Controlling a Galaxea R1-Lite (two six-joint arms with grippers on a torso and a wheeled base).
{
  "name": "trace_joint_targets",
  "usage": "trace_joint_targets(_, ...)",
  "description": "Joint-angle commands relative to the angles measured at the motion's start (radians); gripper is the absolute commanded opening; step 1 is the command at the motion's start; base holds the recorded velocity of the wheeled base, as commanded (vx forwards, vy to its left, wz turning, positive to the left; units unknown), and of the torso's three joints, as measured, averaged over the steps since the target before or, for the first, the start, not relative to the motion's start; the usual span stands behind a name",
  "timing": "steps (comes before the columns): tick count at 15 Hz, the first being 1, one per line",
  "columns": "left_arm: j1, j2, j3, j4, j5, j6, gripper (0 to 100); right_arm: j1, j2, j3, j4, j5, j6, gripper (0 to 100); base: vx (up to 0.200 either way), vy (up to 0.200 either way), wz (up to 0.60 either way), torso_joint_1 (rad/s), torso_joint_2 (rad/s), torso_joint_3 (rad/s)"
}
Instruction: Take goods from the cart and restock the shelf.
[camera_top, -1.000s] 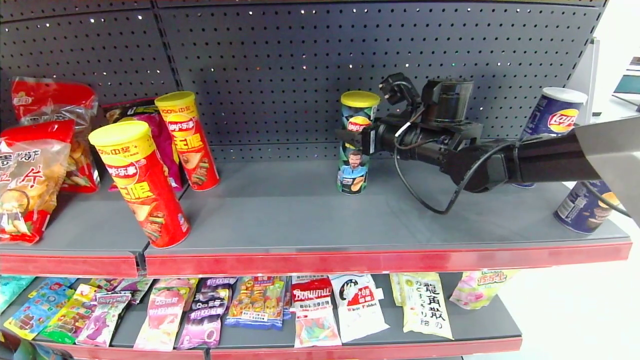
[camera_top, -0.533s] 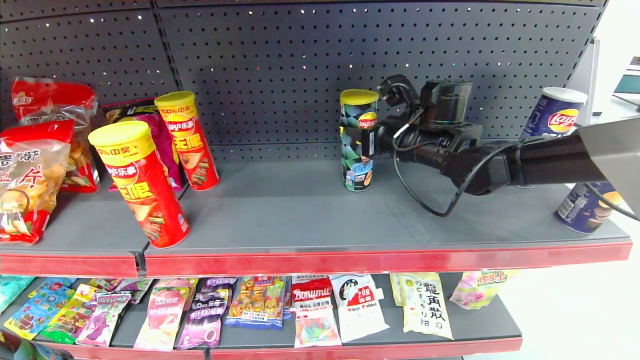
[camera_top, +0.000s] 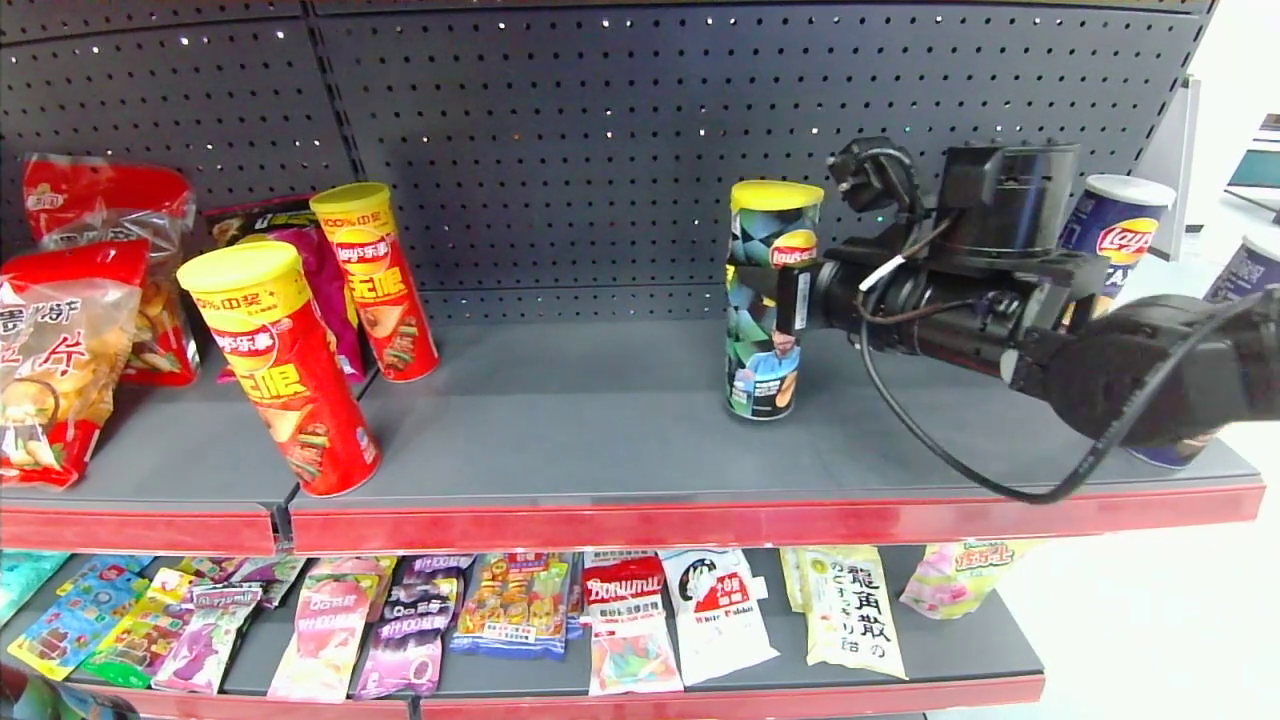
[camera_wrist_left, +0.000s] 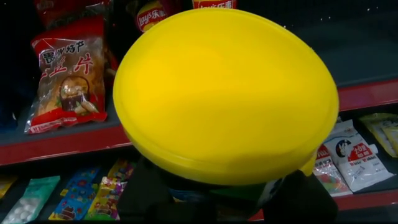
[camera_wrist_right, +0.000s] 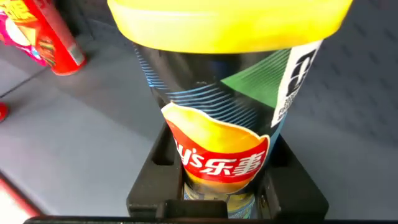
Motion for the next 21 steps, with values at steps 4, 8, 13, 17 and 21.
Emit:
trace_joint_targets(4,0.000,-0.002,-0.004,0.000,0.001,0.000,0,0.037,-0.188,0.191,-0.012,-0.157,0.063,0,0.000,0.000,0.00,0.000,0.00,0.000)
trace_joint_targets(8,0.000,-0.008,-0.004,0.001,0.001,0.000,0,0.102,-0.181,0.206,-0.027,-0.246,0.097,0,0.000,0.000,0.00,0.000,0.00,0.000)
trace_joint_targets(13,0.000,-0.009,-0.004,0.001,0.010,0.000,0,0.119,-0.107,0.209,-0.128,-0.313,0.089,0,0.000,0.000,0.00,0.000,0.00,0.000)
trace_joint_targets(17,0.000,-0.012,-0.004,0.001,0.011,0.000,0,0.142,-0.104,0.212,-0.128,-0.329,0.088,0,0.000,0.000,0.00,0.000,0.00,0.000)
trace_joint_targets(21,0.000,-0.015,-0.007,0.000,0.016,0.000,0,0.185,-0.093,0.217,-0.128,-0.401,0.062,0,0.000,0.000,0.00,0.000,0.00,0.000)
